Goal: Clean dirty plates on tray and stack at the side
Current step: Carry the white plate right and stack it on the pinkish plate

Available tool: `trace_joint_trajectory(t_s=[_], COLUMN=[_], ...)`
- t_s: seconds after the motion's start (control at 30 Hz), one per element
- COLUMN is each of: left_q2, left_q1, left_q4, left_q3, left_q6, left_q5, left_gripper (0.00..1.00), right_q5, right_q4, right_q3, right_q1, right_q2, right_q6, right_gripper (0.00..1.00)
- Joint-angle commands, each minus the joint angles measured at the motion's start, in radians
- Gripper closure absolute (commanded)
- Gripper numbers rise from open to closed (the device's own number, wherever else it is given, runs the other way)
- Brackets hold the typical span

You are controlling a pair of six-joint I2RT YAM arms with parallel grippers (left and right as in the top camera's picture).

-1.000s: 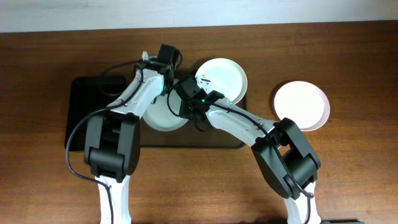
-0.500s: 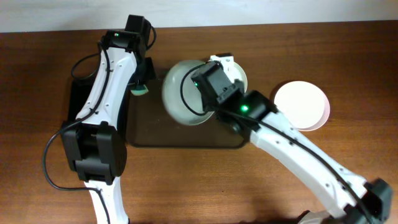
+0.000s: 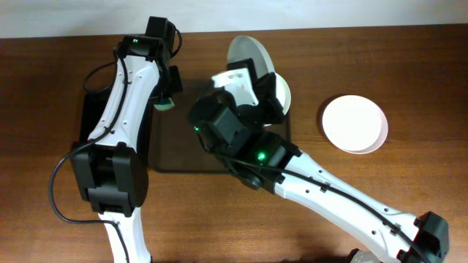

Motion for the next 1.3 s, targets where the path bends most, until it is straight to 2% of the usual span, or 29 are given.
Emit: trace_joint_trajectory(t_s=[0.0, 0.1, 0.2, 0.23, 0.27, 0.33, 0.4, 0.43, 0.53, 0.57, 0.63, 0.77, 0.87, 1.0, 1.23, 1.27], left_q2=[-0.025, -0.025, -0.025, -0.025, -0.025, -0.025, -0.025, -0.025, -0.025, -0.025, -0.025, -0.025, -0.025, -0.025, -0.025, -0.025], left_q1=[0.005, 0.005, 0.005, 0.005, 0.005, 0.005, 0.005, 0.005, 0.005, 0.005, 0.005, 0.005, 0.005, 0.005, 0.004, 0.004], left_q4=[0.001, 0.001, 0.001, 0.001, 0.001, -0.007, -0.010, -0.008, -0.008, -0.008, -0.008, -0.007, -0.002, 0.002, 0.000, -0.001], left_q3=[0.011, 0.011, 0.011, 0.011, 0.011, 0.011, 0.011, 0.011, 0.011, 0.011, 0.011, 0.011, 0.011, 0.011, 0.011, 0.011], left_q6=[0.019, 0.019, 0.019, 0.019, 0.019, 0.019, 0.019, 0.019, 0.019, 0.019, 0.019, 0.019, 0.019, 0.019, 0.019, 0.019], left_q5=[0.006, 0.006, 0.005, 0.005, 0.005, 0.005, 0.005, 0.006, 0.005, 0.005, 0.005, 0.005, 0.005, 0.005, 0.006, 0.006], left_gripper=[0.99, 0.99, 0.99, 0.99, 0.99, 0.99, 0.99, 0.99, 0.99, 0.99, 0.99, 0.99, 0.99, 0.99, 0.99, 0.99], right_q5=[0.043, 0.164, 0.161, 0.162, 0.156, -0.010, -0.393, -0.557, -0.904, -1.071, -1.220, -1.232, -1.233, -1.229, -1.225, -1.225], right_q4=[0.055, 0.179, 0.228, 0.221, 0.147, -0.120, -0.360, -0.379, -0.385, -0.386, -0.414, -0.414, -0.331, -0.213, -0.138, -0.128], right_q3=[0.011, 0.011, 0.011, 0.011, 0.011, 0.011, 0.011, 0.011, 0.011, 0.011, 0.011, -0.015, -0.124, -0.271, -0.336, -0.336], right_q1=[0.014, 0.016, 0.015, 0.015, 0.015, 0.002, -0.083, -0.154, -0.376, -0.509, -0.748, -1.060, -1.197, -1.256, -1.257, -1.257], right_q2=[0.001, 0.001, 0.001, 0.001, 0.001, -0.003, -0.032, -0.046, -0.063, -0.064, -0.063, -0.063, -0.042, 0.007, 0.098, 0.113], right_q6=[-0.304, -0.435, -0.425, -0.350, -0.200, 0.098, 0.498, 0.529, 0.528, 0.528, 0.528, 0.528, 0.509, 0.509, 0.471, 0.471], right_gripper=[0.96, 0.96, 0.96, 0.96, 0.96, 0.96, 0.96, 0.96, 0.96, 0.96, 0.96, 0.96, 0.96, 0.96, 0.96, 0.83])
